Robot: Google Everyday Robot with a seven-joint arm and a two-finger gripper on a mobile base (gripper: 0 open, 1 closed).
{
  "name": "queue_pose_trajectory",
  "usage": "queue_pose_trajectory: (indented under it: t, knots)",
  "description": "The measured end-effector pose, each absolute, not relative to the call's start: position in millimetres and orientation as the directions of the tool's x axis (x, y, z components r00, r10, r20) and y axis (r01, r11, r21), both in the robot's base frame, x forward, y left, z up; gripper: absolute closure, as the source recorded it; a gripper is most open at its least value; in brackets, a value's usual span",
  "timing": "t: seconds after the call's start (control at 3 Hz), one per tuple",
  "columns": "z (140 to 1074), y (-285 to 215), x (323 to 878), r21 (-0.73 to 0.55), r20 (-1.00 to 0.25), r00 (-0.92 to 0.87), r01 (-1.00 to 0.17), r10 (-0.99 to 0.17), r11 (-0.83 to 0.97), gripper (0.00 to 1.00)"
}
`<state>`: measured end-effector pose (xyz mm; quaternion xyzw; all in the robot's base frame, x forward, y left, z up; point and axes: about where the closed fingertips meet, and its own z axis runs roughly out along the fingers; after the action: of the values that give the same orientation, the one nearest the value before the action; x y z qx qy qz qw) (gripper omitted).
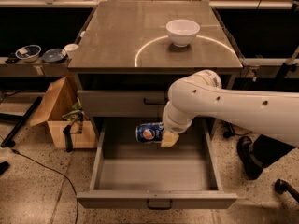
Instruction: Pick pepsi can from middle drawer and place on counter
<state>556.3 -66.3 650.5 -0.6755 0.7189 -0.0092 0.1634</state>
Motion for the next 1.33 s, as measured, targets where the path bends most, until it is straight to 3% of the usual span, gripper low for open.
queue_pose_trajectory:
  t: [1.33]
  knots:
    - [745, -58, 563, -0.352, -0.086, 0.018, -0.936, -0.996, 0.014, 1.00]
